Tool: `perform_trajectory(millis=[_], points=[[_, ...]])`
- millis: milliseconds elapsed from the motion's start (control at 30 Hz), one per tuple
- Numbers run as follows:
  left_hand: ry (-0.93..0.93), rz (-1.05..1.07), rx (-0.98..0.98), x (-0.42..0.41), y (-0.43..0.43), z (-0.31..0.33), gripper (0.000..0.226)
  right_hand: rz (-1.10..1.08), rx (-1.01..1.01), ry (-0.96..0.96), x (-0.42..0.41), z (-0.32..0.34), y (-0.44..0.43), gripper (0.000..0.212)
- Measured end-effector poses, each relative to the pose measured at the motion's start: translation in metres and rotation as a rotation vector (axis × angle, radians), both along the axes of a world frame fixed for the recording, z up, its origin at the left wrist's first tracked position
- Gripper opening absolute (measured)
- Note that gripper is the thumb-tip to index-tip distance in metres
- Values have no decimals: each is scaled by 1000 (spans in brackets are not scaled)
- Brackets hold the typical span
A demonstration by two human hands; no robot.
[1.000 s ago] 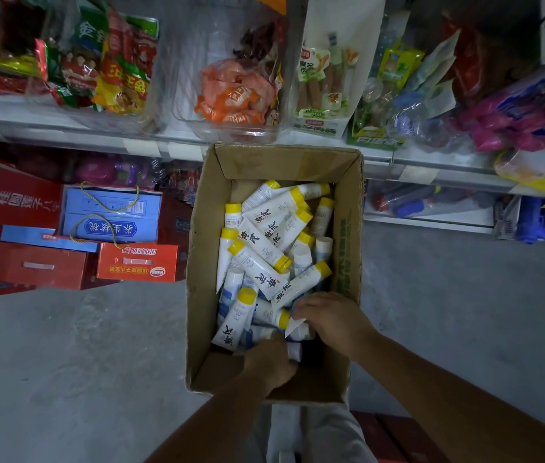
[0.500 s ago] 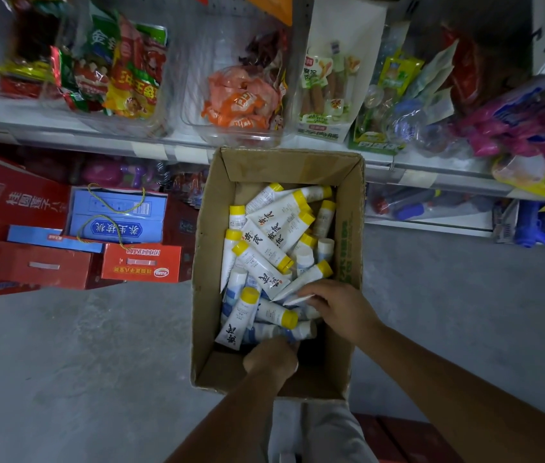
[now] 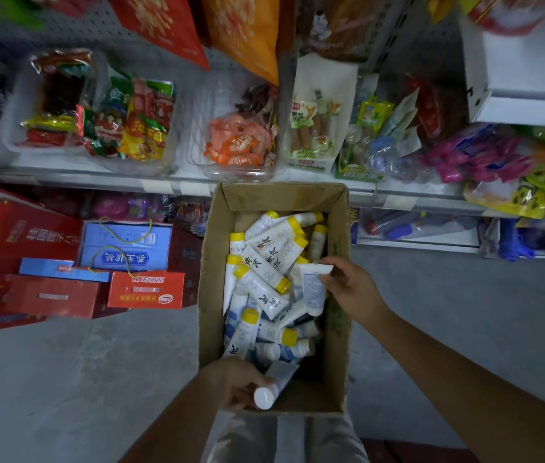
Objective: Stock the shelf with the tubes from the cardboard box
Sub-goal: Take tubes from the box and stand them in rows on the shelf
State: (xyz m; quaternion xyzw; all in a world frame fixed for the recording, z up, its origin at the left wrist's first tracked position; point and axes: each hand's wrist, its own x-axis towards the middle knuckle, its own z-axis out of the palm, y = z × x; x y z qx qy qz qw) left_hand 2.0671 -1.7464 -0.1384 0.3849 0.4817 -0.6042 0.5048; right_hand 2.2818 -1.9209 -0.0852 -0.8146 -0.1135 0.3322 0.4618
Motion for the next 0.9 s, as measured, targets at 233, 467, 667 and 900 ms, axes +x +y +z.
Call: perform_trajectory(millis=[233, 467, 667, 900], points=[[-169, 37, -57, 8, 3, 44, 19, -87, 54, -28, 22, 34, 3, 18], [-459, 310, 147, 13, 23, 69, 64, -101, 47, -38, 38, 66, 2, 24], [-699, 343, 194, 29, 36, 93, 65, -129, 123, -37, 49, 94, -1, 24], [-830, 409, 291, 55, 42, 120, 69, -126, 162, 10, 58, 122, -1, 22]])
